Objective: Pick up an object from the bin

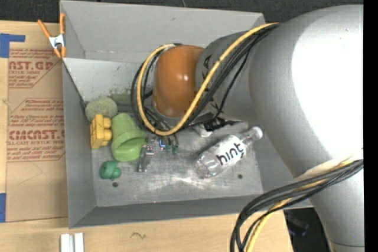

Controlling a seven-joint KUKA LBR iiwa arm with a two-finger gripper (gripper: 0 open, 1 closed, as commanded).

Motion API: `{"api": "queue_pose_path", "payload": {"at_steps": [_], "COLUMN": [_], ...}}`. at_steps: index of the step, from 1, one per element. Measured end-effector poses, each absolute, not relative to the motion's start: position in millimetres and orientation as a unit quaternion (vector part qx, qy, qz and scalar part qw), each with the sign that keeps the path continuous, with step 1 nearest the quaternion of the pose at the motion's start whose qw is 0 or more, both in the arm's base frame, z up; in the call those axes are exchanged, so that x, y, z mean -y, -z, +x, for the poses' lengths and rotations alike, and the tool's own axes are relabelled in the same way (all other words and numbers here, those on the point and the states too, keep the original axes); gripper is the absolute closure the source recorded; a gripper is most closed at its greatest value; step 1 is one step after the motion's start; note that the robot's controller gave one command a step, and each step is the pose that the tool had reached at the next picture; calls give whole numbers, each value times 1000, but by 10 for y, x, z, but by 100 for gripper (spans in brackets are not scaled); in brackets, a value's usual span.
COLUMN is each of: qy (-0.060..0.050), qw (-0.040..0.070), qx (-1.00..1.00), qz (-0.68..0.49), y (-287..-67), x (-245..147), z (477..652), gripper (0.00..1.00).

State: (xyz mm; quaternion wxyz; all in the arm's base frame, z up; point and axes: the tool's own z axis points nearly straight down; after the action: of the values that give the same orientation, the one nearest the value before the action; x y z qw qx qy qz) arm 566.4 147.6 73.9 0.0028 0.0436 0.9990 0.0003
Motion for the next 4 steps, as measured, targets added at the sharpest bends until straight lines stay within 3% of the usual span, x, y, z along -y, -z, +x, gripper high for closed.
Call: {"api": "queue_pose_path", "payload": {"at_steps": [1, 2, 3, 4], "qy": [-3, -3, 1, 0], "qw": [-1, -1, -4, 3], "qx": [-962, -962, -961, -958], "qz": [275, 275, 278, 286], "y": [-742, -742, -1101, -1447], "x": [-1384, -1383, -1120, -1003], "z": [5662, 5662, 5671, 5692], "gripper": [100, 100, 100, 100]}}
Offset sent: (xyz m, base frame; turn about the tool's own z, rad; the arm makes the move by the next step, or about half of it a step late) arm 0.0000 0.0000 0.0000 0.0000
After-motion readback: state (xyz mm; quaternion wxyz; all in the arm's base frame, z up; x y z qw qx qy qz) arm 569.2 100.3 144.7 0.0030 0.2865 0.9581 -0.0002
